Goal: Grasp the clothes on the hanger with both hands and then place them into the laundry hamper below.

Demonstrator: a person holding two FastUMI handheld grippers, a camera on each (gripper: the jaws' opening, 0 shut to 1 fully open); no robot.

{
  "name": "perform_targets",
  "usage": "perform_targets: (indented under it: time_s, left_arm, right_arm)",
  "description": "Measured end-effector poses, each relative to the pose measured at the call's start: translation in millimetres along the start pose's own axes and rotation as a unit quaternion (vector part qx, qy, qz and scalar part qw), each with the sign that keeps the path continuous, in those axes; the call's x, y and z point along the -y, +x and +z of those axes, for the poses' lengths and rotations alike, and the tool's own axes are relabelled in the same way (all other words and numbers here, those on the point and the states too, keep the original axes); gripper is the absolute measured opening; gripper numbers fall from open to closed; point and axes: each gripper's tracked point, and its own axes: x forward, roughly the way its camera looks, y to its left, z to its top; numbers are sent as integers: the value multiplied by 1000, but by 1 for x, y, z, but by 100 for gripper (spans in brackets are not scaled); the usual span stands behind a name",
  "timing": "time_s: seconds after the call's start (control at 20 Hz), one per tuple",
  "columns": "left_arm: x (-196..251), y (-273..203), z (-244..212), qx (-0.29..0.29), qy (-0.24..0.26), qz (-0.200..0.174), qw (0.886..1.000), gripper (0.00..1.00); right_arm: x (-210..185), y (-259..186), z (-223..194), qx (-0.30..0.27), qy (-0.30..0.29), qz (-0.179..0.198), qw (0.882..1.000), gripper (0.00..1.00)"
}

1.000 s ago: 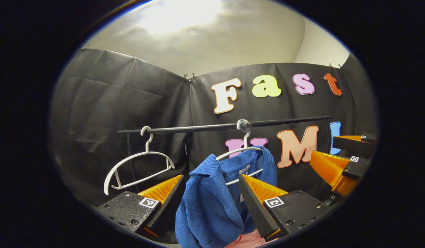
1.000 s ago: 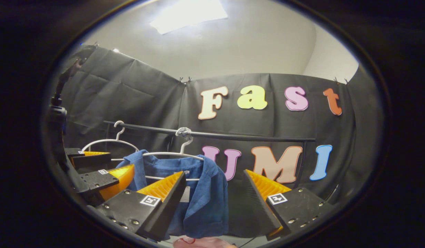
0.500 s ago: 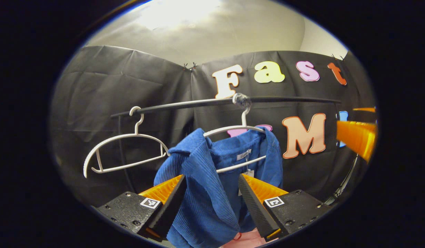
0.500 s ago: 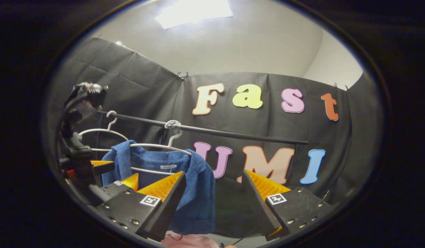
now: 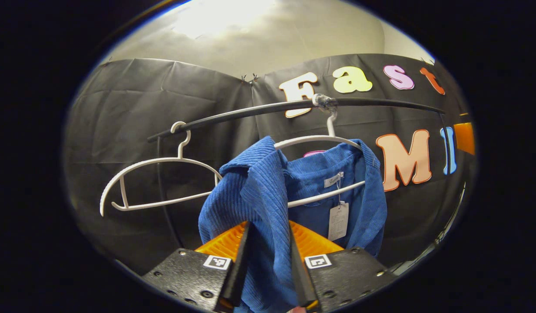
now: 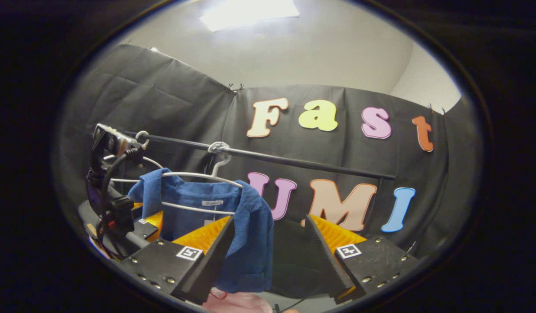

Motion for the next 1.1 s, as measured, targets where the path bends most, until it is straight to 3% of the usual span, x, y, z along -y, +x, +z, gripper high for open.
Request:
perform_targets:
  time_s: [0.2,0.25,0.5,0.8,1.0,1.1]
  left_arm:
    - [-1,-2,1,-6,-6,-21,1000,7]
    - [2,-5,4,-6,-1,-33,999,5]
    - [3,-17,27,-2,-20,-87,996,4]
    - [-9,-25,55,9,-34,-112,993,4]
    - [-8,-27,56,7,-30,-127,991,3]
    - [-7,-28,58,10,-23,-134,991,4]
  right_arm:
    - [-18,12,-9,-4,11,16,1000,96]
    - [-21,16,-12,-8,14,18,1000,94]
    - [-39,47,-35,-26,35,29,999,94]
    - [-69,96,-81,-71,46,33,996,97]
    - [-85,133,-116,-104,50,11,993,94]
    - [-88,147,-135,-128,50,0,991,99]
